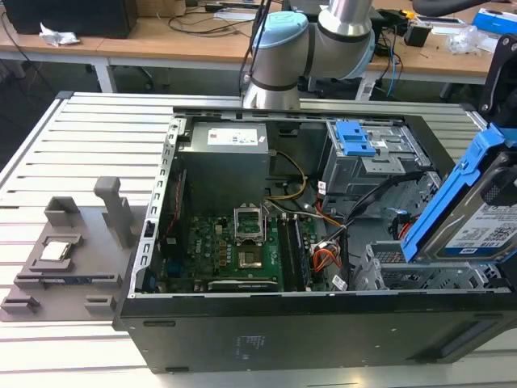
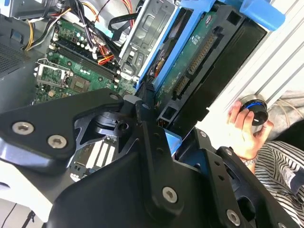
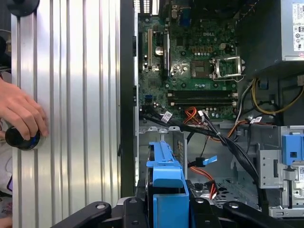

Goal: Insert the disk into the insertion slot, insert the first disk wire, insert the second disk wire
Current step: 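Insert the disk into the insertion slot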

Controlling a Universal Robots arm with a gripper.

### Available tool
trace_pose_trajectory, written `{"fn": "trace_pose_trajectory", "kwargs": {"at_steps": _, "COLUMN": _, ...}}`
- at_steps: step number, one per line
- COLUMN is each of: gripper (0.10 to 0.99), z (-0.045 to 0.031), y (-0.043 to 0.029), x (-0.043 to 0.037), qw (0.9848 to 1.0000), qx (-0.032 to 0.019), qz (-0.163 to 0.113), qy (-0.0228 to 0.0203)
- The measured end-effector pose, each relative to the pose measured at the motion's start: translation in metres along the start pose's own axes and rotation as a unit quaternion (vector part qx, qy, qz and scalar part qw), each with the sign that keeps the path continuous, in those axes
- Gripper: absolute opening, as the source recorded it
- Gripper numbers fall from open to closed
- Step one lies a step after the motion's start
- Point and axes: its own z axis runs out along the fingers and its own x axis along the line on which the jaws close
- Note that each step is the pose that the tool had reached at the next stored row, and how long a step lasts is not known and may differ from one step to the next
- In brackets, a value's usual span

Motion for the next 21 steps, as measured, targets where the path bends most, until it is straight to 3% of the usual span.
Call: {"fn": "trace_pose_trajectory", "kwargs": {"at_steps": 21, "gripper": 0.365, "z": 0.0112, "y": 0.0075, "x": -0.0015, "qw": 1.0000, "qx": 0.0000, "qz": 0.000, "qy": 0.0007}}
